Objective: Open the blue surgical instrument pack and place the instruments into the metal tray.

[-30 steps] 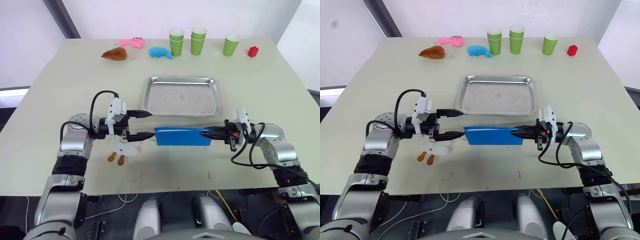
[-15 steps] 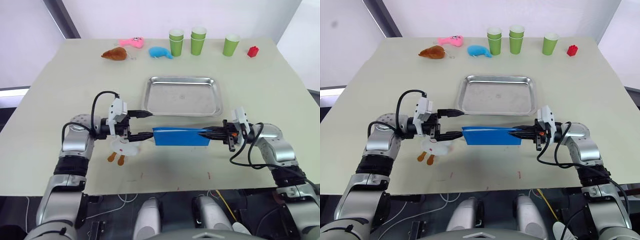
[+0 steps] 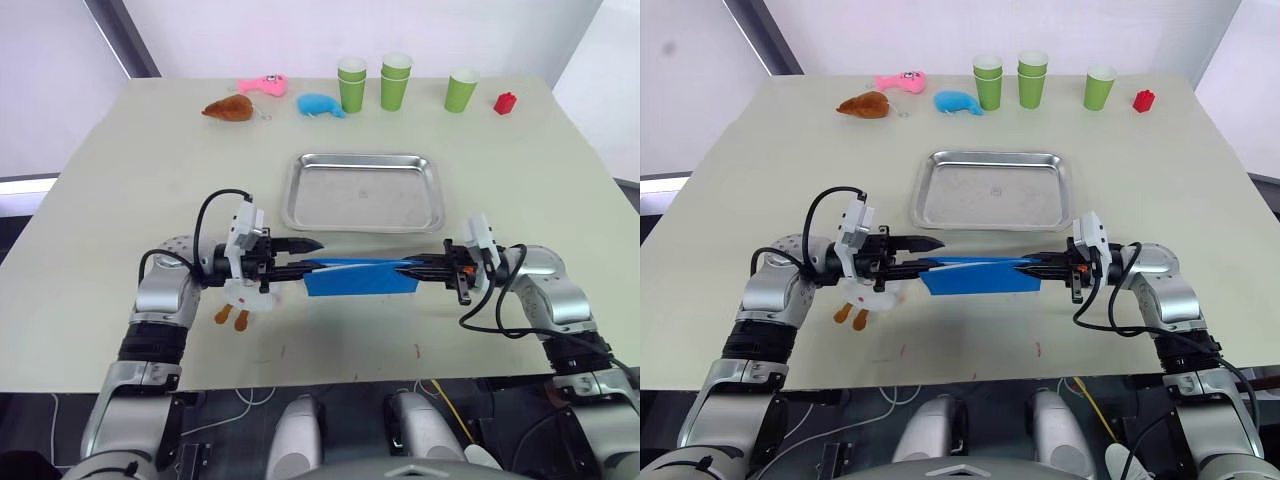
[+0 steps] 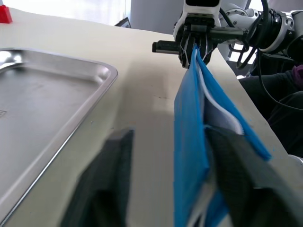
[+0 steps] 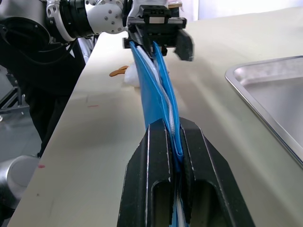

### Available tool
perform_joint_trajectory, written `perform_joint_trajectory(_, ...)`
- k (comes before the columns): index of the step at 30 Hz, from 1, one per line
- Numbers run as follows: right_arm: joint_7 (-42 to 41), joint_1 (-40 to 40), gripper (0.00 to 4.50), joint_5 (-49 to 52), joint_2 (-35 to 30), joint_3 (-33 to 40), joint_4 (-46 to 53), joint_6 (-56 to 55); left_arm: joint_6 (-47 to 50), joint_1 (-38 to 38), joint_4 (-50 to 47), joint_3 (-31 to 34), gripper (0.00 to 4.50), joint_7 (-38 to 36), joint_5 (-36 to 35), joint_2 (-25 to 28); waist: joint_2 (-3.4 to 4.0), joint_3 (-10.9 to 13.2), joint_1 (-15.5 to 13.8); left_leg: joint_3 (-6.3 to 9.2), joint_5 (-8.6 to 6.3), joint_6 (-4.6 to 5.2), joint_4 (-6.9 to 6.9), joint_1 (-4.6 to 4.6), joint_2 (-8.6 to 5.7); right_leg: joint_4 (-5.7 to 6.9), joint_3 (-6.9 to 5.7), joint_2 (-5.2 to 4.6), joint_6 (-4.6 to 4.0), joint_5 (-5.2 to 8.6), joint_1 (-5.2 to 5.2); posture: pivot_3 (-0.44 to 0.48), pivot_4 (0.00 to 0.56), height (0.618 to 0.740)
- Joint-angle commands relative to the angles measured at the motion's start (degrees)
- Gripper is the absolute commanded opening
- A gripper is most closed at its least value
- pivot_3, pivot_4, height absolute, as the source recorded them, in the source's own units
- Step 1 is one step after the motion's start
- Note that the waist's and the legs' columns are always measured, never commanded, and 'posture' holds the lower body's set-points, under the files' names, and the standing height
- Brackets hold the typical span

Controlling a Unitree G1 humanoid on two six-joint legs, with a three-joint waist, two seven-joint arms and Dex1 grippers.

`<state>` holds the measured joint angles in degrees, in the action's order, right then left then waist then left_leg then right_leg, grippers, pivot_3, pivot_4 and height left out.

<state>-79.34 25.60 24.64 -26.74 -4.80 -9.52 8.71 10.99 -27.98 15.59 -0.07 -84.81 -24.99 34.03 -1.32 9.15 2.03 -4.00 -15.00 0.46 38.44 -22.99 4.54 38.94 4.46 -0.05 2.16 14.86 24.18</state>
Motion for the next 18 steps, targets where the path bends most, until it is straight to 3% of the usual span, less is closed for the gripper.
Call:
perform_joint_trajectory(1,-0.07,0.22,0.0,0.82,-0.25,0.64,1.03,-0.53,-0.27,-0.22,-0.14,0.75,0.65,-0.7,-0.45,1.36,0.0,0.0,0.0,0.0,0.0,0.0,0.0,0.0,0.0,0.0,0.0,0.0,0.0,0.0,0.0,0.0,0.15,0.739)
perform_joint_trajectory(2,-0.07,0.17,0.0,0.8,-0.27,0.66,0.97,-0.62,-0.32,-0.17,0.0,0.66,0.19,-0.86,-0.34,1.57,0.0,0.0,0.0,0.0,0.0,0.0,0.0,0.0,0.0,0.0,0.0,0.0,0.0,0.0,0.0,0.0,0.15,0.739)
perform_joint_trajectory(3,0.0,0.13,0.0,0.77,-0.29,0.7,0.91,-0.66,-0.42,-0.1,0.17,0.55,0.06,-1.04,-0.19,1.77,0.0,0.0,-0.02,0.0,0.0,0.0,0.0,0.0,0.0,0.0,0.0,0.0,0.0,0.0,0.0,0.0,0.15,0.739)
perform_joint_trajectory(16,0.58,-1.01,0.0,2.79,-1.66,1.87,3.23,3.99,-2.58,-1.55,3.86,-0.52,0.06,-0.69,1.59,0.93,0.0,0.0,-0.06,-0.01,0.0,0.0,0.0,0.0,0.0,0.0,0.0,0.0,0.0,0.0,0.0,0.0,0.15,0.739)
perform_joint_trajectory(18,0.81,-1.12,0.75,3.25,-2.02,2.37,3.88,4.82,-3.05,-2.23,5.1,-1.16,0.0,-0.75,2.21,0.42,0.0,0.0,-0.05,0.0,0.0,0.0,0.01,0.0,0.0,0.0,0.0,0.0,0.0,0.0,0.0,0.0,0.15,0.739)
